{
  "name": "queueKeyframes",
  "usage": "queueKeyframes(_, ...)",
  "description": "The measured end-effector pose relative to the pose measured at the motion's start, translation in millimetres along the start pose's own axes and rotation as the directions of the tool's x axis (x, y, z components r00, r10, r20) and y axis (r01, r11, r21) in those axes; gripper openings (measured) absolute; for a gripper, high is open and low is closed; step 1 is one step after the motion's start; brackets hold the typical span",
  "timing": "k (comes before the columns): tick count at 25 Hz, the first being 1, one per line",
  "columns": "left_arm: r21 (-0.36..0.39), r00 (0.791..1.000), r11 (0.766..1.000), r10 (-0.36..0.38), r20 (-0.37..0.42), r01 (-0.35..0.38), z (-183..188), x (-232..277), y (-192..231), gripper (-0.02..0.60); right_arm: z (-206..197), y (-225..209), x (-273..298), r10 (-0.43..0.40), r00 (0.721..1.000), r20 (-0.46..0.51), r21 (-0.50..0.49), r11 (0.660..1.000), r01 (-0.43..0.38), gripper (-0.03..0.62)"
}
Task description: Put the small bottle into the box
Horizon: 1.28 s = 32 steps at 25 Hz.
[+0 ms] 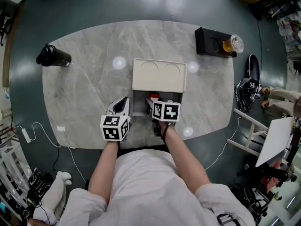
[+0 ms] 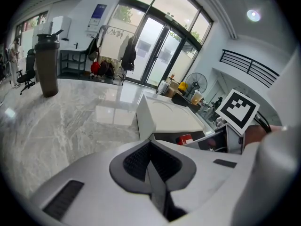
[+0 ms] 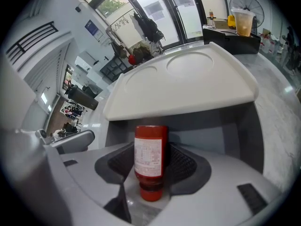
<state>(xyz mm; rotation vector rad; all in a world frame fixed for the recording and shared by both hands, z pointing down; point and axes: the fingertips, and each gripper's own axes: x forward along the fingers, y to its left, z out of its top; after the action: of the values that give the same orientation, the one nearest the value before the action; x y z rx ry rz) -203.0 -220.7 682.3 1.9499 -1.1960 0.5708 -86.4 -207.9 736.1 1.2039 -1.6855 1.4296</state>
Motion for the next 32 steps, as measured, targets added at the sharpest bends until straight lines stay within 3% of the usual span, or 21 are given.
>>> queueKeyframes(10, 0.001, 1.0, 1.0, -0.004, 0.001, 0.004, -1.7, -3.3, -3.4, 0.021, -2.0, 0.1, 1.0, -0.018, 1.0, -0.01, -0.009, 1.0, 0.018, 0.232)
queueKeyframes(18, 0.005, 1.0, 1.0, -0.009, 0.014, 0.009, -2.9, -7.7, -5.3, 0.021, -2.0, 7.5, -2.6, 0.019, 1.0, 0.014, -0.014, 1.0, -0.019, 0.235)
queueKeyframes(25, 0.028, 0.998, 0.999, -0.037, 0.042, 0.036, 4.4, -19.8, -17.6, 0.021, 10.5, 26.2, -31.4, 0.071, 0.989, 0.128, -0.064, 0.996, -0.063, 0.235)
queueKeyframes(26, 0.034, 0.998, 0.998, -0.046, 0.05, 0.044, 7.5, -22.6, -21.3, 0.021, 13.4, 30.6, -39.1, 0.078, 0.985, 0.154, -0.091, 0.994, -0.064, 0.227)
queueKeyframes(28, 0.053, 0.995, 0.996, -0.068, 0.068, 0.065, 14.3, -28.2, -30.1, 0.021, 16.2, 35.2, -54.9, 0.072, 0.977, 0.201, -0.145, 0.989, -0.043, 0.098)
queueKeyframes(29, 0.064, 0.994, 0.995, -0.081, 0.077, 0.076, 17.5, -30.8, -34.9, 0.021, 16.1, 36.6, -62.0, 0.068, 0.972, 0.223, -0.163, 0.986, -0.032, 0.07)
queueKeyframes(32, 0.097, 0.988, 0.989, -0.12, 0.098, 0.11, 25.3, -38.6, -50.0, 0.021, 14.0, 42.3, -82.9, 0.075, 0.952, 0.297, -0.188, 0.982, -0.018, 0.045)
